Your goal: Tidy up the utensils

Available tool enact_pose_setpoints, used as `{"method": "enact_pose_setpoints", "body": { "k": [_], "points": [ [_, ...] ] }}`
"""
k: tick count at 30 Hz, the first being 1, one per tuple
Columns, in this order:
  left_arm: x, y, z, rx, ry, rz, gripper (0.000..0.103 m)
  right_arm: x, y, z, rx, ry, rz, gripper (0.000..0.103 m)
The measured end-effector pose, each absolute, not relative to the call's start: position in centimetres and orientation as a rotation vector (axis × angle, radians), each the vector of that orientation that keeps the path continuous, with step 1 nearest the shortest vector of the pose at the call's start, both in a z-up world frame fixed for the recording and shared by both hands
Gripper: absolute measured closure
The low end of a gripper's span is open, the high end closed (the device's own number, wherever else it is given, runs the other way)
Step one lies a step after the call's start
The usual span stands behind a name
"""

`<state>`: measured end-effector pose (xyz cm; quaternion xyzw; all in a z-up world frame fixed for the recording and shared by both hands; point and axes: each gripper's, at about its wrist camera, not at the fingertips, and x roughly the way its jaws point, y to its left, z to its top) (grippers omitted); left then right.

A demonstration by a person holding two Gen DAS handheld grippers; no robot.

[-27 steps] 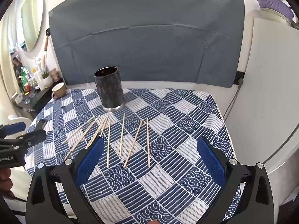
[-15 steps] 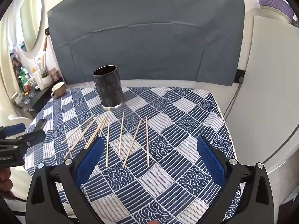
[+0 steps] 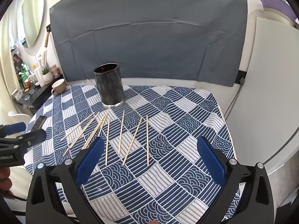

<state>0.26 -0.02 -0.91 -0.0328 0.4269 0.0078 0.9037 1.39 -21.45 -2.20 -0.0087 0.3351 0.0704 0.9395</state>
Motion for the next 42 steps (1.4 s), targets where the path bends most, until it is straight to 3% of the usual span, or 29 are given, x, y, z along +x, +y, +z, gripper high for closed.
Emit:
{"method": "enact_pose_setpoints", "body": {
  "k": [42],
  "points": [
    [0.4,0.7,-2.0,-0.101,0.951,0.009,0.006,2.2,-21.4,-3.5,-0.020,0.778,0.130,0.008]
  ]
}}
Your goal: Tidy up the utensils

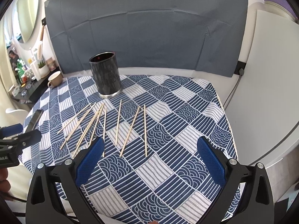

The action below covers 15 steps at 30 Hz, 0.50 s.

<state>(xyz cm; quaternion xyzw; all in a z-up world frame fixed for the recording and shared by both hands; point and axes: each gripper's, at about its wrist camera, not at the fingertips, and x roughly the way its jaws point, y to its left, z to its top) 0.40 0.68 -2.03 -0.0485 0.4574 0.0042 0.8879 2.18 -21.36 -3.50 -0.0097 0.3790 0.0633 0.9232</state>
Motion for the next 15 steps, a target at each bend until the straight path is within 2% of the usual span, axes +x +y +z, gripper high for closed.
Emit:
{"method": "enact_pose_setpoints", "body": {
  "k": [15],
  "points": [
    [2.2,3.3,-4.2,-0.088,1.067,0.045,0.006,5.6,-24.5,-5.1,0.048,0.903,0.044,0.008]
  ]
}}
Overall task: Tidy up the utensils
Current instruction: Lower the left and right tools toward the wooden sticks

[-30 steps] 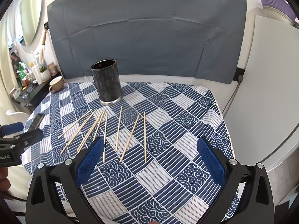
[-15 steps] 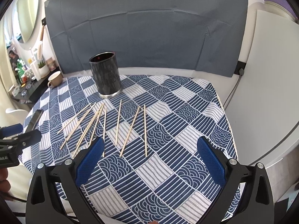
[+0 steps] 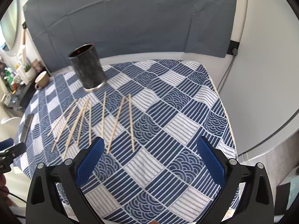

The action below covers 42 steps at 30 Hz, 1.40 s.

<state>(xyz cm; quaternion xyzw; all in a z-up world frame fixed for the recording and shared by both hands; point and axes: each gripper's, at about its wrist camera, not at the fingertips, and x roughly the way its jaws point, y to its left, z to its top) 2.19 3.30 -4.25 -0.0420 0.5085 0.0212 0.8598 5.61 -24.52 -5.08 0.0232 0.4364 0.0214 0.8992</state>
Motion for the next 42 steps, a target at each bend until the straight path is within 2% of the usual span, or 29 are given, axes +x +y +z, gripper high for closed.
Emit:
{"method": "enact_pose_setpoints", "body": {
  "k": [15,31,42],
  "points": [
    [9.4,7.7,-8.3,-0.078,1.203,0.088,0.006,12.0,-22.5,-7.9,-0.062,0.976,0.014,0.008],
    [18.5,13.7,-15.4,-0.039,1.345,0.127,0.006,19.6,-19.2,-15.4,-0.069,1.153,0.043,0.008],
    [22.2,13.3,-18.9,0.044,1.411,0.032,0.006,22.4,-17.7,-19.2,-0.086,1.258,0.088,0.008]
  ]
}}
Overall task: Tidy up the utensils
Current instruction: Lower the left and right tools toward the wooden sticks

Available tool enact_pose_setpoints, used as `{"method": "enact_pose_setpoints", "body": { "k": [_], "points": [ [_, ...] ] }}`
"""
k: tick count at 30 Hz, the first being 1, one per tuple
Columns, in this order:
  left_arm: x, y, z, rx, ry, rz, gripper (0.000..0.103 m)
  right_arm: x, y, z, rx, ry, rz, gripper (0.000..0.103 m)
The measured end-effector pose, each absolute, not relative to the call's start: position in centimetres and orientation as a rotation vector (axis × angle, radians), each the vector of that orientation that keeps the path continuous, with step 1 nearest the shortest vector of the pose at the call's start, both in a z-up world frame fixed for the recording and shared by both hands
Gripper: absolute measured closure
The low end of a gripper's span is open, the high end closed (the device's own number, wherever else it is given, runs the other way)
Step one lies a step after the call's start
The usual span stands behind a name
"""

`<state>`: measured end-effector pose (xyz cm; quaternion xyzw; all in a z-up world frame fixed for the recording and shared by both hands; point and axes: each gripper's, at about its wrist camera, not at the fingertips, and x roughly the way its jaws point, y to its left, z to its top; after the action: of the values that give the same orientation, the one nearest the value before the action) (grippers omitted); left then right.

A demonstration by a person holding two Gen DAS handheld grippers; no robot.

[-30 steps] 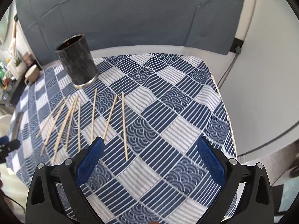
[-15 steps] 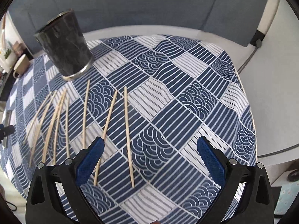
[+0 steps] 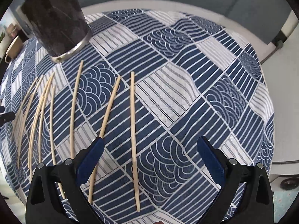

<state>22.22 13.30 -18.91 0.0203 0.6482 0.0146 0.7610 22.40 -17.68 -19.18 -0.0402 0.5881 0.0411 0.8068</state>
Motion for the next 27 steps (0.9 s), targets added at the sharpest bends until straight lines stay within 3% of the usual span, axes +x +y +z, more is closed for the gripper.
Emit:
{"method": "enact_pose_setpoints", "body": {
  "k": [7,27],
  "points": [
    [23.7,13.2,-21.2,0.034,1.454,-0.024,0.004,22.9,-17.5,-20.8,-0.055,1.301,0.121,0.007],
    [24.0,13.3,-21.6,0.102,1.342,-0.117,0.005,23.6,-17.3,-20.8,-0.079,1.303,0.125,0.008]
  ]
}}
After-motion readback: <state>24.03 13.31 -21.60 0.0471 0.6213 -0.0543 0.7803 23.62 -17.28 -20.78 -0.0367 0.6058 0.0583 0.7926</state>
